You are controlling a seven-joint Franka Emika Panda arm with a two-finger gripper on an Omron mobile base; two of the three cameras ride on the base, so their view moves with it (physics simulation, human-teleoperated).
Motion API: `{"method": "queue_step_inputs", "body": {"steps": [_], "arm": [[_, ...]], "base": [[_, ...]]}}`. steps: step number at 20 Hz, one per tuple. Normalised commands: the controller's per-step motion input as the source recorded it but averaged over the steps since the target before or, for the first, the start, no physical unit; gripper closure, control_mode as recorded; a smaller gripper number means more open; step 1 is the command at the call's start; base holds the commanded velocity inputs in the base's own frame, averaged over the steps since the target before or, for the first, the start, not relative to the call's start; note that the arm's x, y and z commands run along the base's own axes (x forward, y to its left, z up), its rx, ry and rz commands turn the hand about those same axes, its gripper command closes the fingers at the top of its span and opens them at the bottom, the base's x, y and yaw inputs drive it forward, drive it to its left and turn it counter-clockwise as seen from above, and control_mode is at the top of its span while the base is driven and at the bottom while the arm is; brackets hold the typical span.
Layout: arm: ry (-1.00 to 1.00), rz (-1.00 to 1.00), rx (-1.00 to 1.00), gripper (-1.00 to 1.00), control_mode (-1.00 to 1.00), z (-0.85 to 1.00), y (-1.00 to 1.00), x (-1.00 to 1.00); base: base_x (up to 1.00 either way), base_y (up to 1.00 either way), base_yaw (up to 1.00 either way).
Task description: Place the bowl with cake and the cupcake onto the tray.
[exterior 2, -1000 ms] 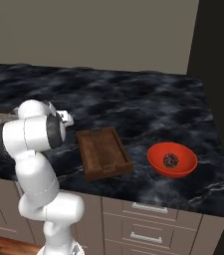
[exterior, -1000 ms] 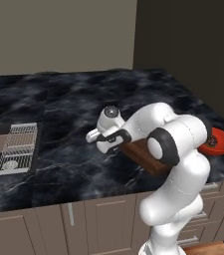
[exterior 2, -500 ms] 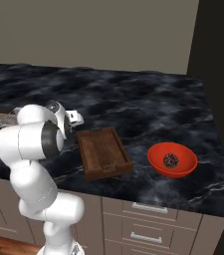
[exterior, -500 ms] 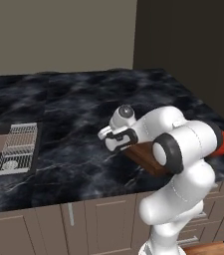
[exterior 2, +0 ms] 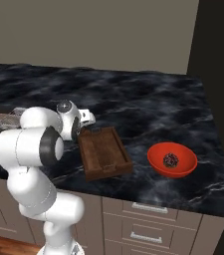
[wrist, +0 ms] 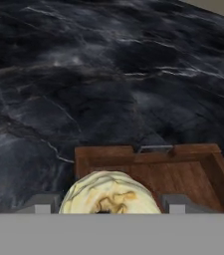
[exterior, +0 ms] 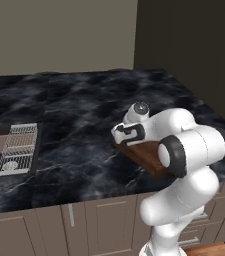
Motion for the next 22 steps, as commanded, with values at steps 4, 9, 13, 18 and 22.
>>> {"method": "queue_step_inputs", "body": {"steps": [4, 9, 13, 18, 22], "arm": [[0.00, -0.01, 0.00, 1.00, -1.00, 0.29, -0.48, 0.00], [0.00, 0.00, 0.00, 1.00, -1.00, 0.02, -0.50, -0.04], [0.00, 0.00, 0.00, 1.00, -1.00, -0.06, -0.51, -0.21], [0.02, 0.00, 0.01, 1.00, -1.00, -0.32, -0.35, -0.03], [0.04, 0.00, 0.00, 1.00, -1.00, -0.32, -0.13, 0.16]], "base": [[0.00, 0.00, 0.00], [0.00, 0.00, 0.00], [0.00, 0.00, 0.00], [0.00, 0.00, 0.00], [0.00, 0.00, 0.00]]}}
